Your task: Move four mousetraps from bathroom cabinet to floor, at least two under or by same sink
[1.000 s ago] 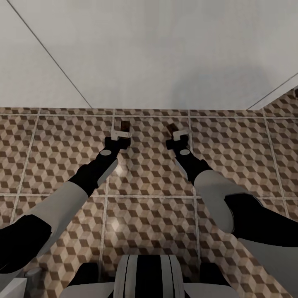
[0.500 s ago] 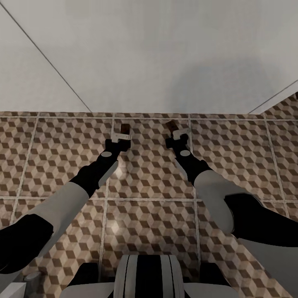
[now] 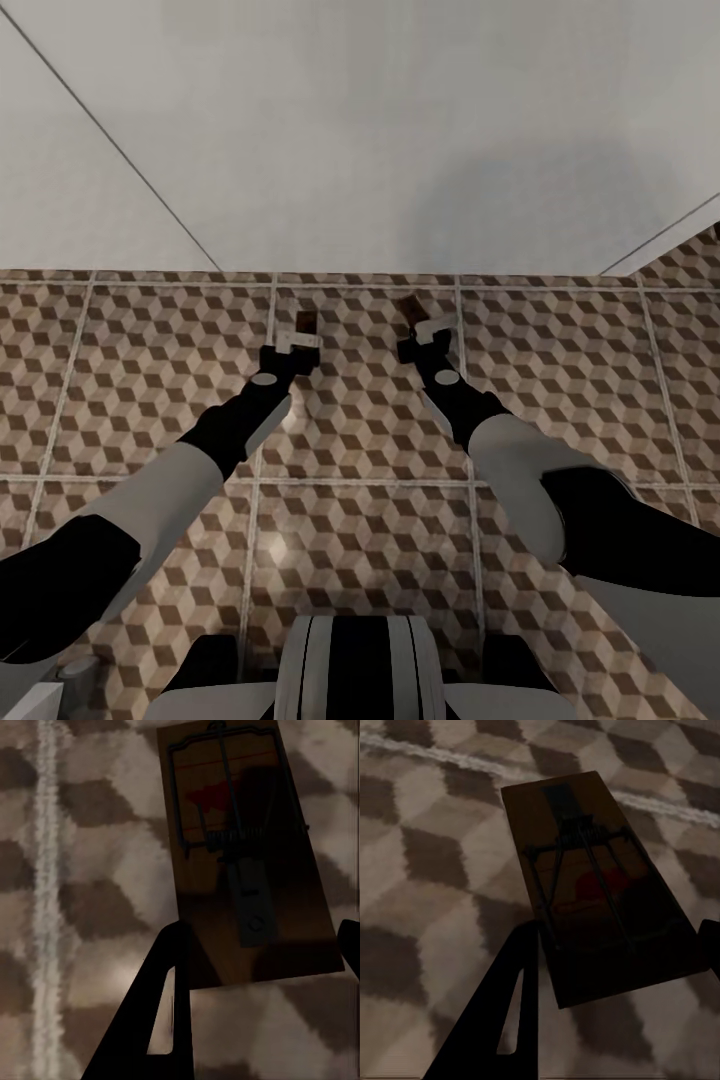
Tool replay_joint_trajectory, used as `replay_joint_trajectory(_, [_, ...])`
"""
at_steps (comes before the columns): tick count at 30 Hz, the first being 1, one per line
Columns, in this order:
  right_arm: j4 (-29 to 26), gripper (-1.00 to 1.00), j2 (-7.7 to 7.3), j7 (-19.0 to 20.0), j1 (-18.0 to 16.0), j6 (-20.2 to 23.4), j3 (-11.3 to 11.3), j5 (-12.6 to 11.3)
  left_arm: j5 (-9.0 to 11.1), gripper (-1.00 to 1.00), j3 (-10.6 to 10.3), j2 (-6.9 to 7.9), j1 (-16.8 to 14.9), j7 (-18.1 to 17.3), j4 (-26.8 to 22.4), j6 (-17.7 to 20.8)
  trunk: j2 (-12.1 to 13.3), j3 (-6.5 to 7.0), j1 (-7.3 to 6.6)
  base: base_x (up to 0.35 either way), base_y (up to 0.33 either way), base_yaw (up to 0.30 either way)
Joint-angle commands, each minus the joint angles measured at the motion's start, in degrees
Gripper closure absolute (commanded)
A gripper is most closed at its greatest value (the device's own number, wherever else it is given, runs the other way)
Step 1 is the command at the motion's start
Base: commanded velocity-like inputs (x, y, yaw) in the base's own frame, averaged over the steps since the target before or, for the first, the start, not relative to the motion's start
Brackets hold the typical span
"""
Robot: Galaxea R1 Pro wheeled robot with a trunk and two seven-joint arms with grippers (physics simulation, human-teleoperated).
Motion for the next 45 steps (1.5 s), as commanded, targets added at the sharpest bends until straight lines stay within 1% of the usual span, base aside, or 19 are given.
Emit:
replay_joint_trajectory(1, [0.17, 1.00, 0.00, -0.63, -0.04, -0.09, 0.33, 0.36, 0.43, 1.00, -0.36, -0.01, -0.05, 0.51, -0.07, 0.21, -0.01, -0.03, -0.01, 0.000, 0.000, 0.000])
replay_joint_trajectory(12, [0.66, 1.00, 0.00, -0.63, -0.04, -0.57, 0.33, 0.36, 0.43, 1.00, -0.35, -0.24, -0.05, 0.52, -0.06, 0.20, -0.01, -0.03, -0.01, 0.001, 0.000, 0.000])
replay_joint_trajectory(42, [0.79, 1.00, 0.00, -0.64, -0.04, -0.73, 0.33, 0.36, 0.35, 1.00, -0.35, -0.21, -0.05, 0.60, 0.02, 0.20, -0.01, -0.03, -0.01, 0.054, 0.000, 0.000])
replay_joint_trajectory(45, [1.67, 1.00, 0.00, -0.64, -0.04, -0.77, 0.33, 0.36, 0.37, 1.00, -0.35, -0.23, -0.05, 0.61, 0.01, 0.20, -0.01, -0.03, -0.01, 0.002, 0.000, 0.000])
